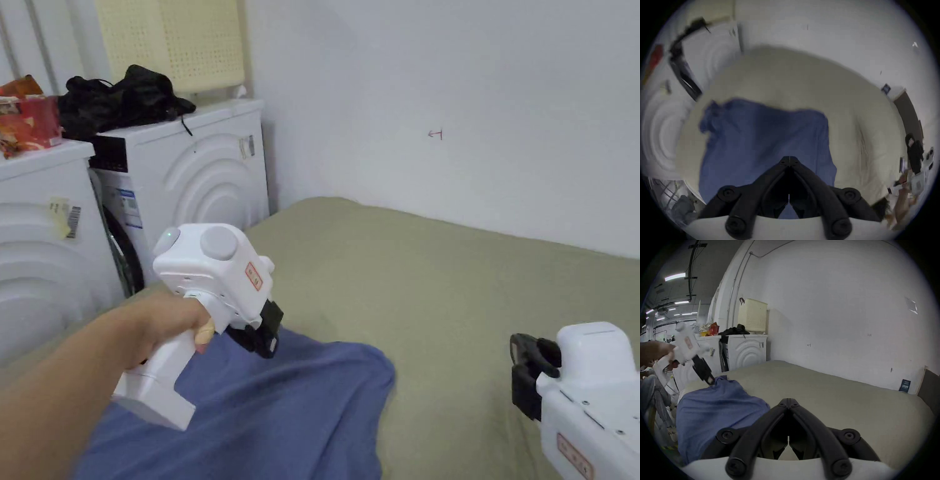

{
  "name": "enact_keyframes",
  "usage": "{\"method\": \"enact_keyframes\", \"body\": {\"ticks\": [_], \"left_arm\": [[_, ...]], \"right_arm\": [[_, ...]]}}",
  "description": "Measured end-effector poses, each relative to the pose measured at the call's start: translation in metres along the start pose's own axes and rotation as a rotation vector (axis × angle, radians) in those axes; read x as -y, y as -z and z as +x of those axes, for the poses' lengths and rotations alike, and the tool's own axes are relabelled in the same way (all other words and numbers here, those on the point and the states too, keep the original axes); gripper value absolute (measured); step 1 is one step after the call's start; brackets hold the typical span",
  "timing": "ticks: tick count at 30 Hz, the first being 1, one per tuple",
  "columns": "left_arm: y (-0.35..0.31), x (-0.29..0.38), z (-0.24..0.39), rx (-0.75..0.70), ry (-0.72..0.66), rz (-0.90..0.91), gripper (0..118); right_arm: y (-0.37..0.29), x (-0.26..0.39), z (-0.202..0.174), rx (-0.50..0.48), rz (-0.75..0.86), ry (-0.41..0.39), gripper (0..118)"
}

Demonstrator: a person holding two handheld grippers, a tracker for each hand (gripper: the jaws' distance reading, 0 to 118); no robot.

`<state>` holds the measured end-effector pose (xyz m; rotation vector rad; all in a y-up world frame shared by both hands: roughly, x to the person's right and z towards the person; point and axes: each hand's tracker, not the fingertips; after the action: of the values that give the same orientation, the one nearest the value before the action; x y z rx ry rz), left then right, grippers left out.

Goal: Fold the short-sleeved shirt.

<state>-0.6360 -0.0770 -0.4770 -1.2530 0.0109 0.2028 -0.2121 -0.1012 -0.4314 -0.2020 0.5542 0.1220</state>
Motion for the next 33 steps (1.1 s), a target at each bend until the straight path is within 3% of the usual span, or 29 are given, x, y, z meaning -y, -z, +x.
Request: {"method": "enact_keyframes", "body": {"ticks": [3, 4, 5, 6, 7, 10, 13, 14, 15, 16, 17, 19, 22, 27, 33], "left_arm": [[0.054, -0.006, 0.013, -0.003, 0.052, -0.130, 0], [0.071, -0.006, 0.010, -0.013, 0.045, -0.116, 13], [0.082, -0.005, 0.010, -0.011, 0.040, -0.110, 44], [0.094, -0.003, 0.009, 0.008, -0.002, -0.120, 88], [0.104, 0.001, 0.006, 0.018, -0.044, -0.139, 118], [0.121, 0.013, 0.005, 0.077, -0.055, -0.157, 115], [0.127, 0.024, 0.008, 0.057, -0.036, -0.172, 113], [0.122, 0.026, 0.011, 0.018, -0.008, -0.140, 107], [0.113, 0.025, 0.014, -0.032, 0.008, -0.086, 91], [0.108, 0.023, 0.009, -0.113, 0.038, -0.061, 42], [0.101, 0.023, 0.005, -0.110, 0.016, -0.061, 6], [0.082, 0.026, 0.000, 0.022, -0.097, -0.043, 6], [0.065, 0.023, 0.003, 0.003, -0.060, 0.013, 6], [0.030, 0.009, 0.044, 0.090, -0.047, 0.145, 6], [-0.028, -0.029, 0.178, 0.174, 0.221, 0.252, 6]], "right_arm": [[0.005, 0.014, 0.010, -0.005, -0.013, -0.009, 0], [0.007, 0.019, 0.013, -0.002, -0.022, -0.017, 0], [0.008, 0.022, 0.014, -0.003, -0.025, -0.015, 0], [0.010, 0.025, 0.016, -0.006, -0.032, -0.007, 0], [0.011, 0.027, 0.018, -0.008, -0.040, 0.000, 0], [0.012, 0.033, 0.018, -0.016, -0.045, 0.025, 0], [0.012, 0.037, 0.017, -0.023, -0.054, 0.027, 0], [0.012, 0.039, 0.017, -0.020, -0.062, 0.022, 0], [0.010, 0.040, 0.017, -0.021, -0.067, 0.018, 0], [0.007, 0.042, 0.018, -0.023, -0.069, 0.021, 0], [0.005, 0.043, 0.019, -0.024, -0.069, 0.024, 0], [-0.002, 0.046, 0.023, -0.017, -0.067, 0.035, 0], [-0.017, 0.049, 0.035, 0.014, -0.065, 0.055, 0], [-0.051, 0.049, 0.074, 0.092, -0.073, 0.049, 0], [-0.108, 0.038, 0.141, 0.271, -0.064, 0.062, 0]]}}
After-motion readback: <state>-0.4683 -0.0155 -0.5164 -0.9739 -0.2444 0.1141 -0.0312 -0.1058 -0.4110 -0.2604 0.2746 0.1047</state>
